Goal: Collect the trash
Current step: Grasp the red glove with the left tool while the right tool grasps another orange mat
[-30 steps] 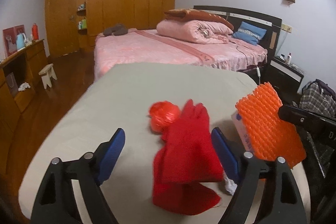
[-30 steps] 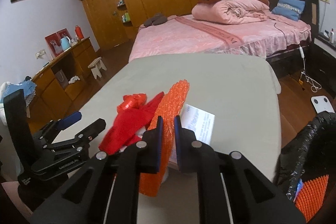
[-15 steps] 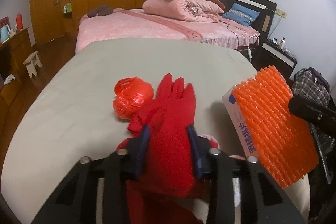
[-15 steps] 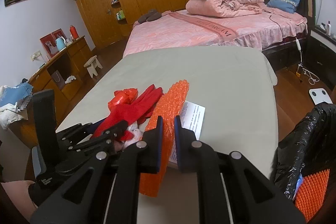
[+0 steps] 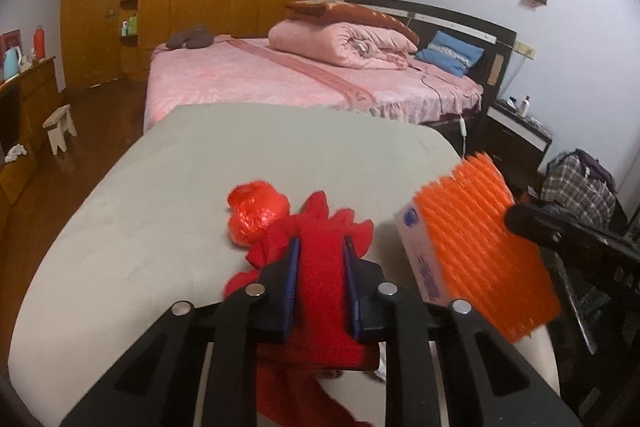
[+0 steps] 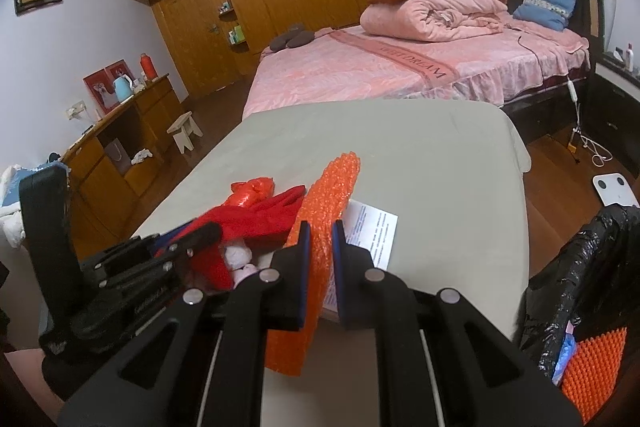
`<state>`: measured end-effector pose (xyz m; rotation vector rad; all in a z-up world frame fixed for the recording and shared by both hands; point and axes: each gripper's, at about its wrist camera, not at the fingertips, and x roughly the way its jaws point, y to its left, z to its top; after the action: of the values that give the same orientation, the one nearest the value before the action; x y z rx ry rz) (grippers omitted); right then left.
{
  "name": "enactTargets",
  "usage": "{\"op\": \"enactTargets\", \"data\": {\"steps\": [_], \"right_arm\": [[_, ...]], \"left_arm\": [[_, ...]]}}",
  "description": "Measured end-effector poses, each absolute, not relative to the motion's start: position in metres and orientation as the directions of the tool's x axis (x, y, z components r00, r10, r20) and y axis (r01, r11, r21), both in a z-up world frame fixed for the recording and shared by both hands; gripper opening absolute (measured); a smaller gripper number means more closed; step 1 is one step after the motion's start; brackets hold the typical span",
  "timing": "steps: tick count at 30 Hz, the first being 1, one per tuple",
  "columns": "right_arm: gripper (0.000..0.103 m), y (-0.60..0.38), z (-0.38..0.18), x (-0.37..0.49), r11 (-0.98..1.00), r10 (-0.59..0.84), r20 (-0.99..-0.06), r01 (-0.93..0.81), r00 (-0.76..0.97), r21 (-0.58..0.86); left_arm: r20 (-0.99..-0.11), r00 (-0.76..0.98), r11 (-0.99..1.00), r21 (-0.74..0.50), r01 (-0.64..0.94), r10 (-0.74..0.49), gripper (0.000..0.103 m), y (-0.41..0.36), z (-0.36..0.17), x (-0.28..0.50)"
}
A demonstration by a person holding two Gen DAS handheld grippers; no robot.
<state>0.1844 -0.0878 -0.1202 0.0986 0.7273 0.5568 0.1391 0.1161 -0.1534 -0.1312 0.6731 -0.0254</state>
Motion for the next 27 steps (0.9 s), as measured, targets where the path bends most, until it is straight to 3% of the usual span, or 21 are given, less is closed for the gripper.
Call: {"op": "enactTargets", "data": {"steps": [3,5,13,17,27], "right_arm": [[0.010,-0.089,-0.122,0.182,0.852,0.511,-0.611,-0.448,0.604,0.270],[0.010,-0.090,-0.124,0.181,0.854,0.508,-0.617,-0.446,0.601,0.269],[0.010,-0.092,-0.127,0.180,0.858,0.502,-0.626,-0.435,0.596,0.274],[0.010,-0.091,-0.126,0.180,0.857,0.503,-0.627,-0.436,0.595,0.273],[0.010,-0.096,-0.107,0.179,0.853,0.514,-0.586,-0.442,0.626,0.276]], "left_arm": [[-0.634,0.771,0.995,-0.102,-0.010,-0.057,0.024,0.111,-0.160,0.134],[-0.634,0.772,0.996,-0.090,-0.013,-0.047,0.032,0.110,-0.161,0.135],[-0.647,0.762,0.996,-0.084,-0.026,-0.035,0.032,0.114,-0.166,0.156],[-0.662,0.748,0.997,-0.074,-0.004,-0.046,0.010,0.113,-0.174,0.163],[-0.568,0.820,0.991,-0.131,0.000,-0.076,0.007,0.117,-0.134,0.141]]}}
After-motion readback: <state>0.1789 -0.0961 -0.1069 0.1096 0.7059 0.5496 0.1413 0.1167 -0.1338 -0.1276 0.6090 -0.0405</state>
